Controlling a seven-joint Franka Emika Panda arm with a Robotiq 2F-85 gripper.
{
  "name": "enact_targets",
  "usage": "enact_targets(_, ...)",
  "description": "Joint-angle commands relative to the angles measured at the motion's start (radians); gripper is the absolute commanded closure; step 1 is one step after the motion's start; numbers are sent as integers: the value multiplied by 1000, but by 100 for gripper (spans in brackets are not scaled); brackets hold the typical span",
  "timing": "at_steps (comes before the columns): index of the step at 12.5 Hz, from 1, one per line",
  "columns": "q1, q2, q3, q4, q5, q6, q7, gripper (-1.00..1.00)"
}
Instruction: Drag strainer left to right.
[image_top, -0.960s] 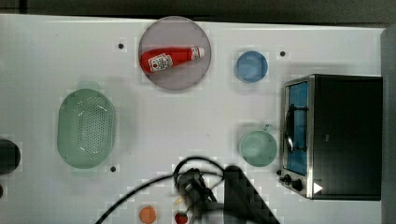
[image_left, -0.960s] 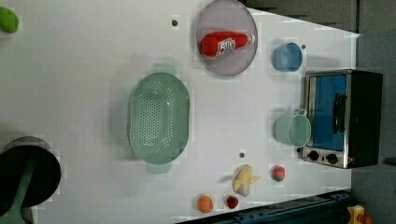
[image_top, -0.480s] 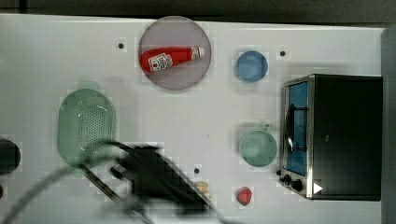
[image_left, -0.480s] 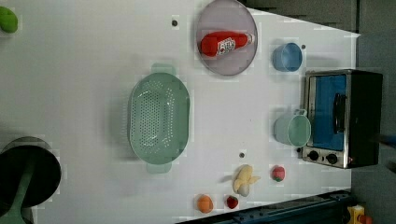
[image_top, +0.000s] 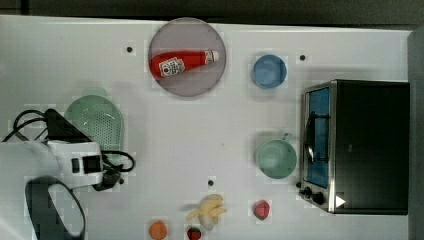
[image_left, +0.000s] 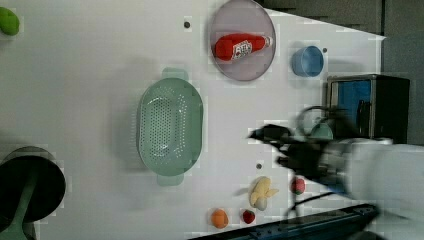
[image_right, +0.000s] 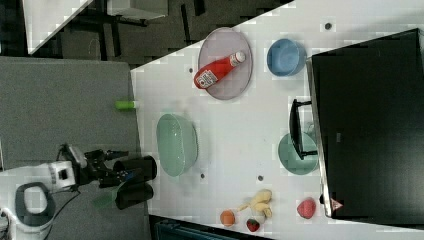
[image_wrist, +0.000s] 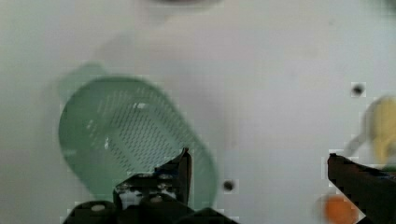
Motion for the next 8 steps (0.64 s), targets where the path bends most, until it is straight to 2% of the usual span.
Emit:
enact_targets(1,-34,74,43,19,-5,71,321,-100)
enact_targets(8,-21,424,48,19,-37,338,776,-100)
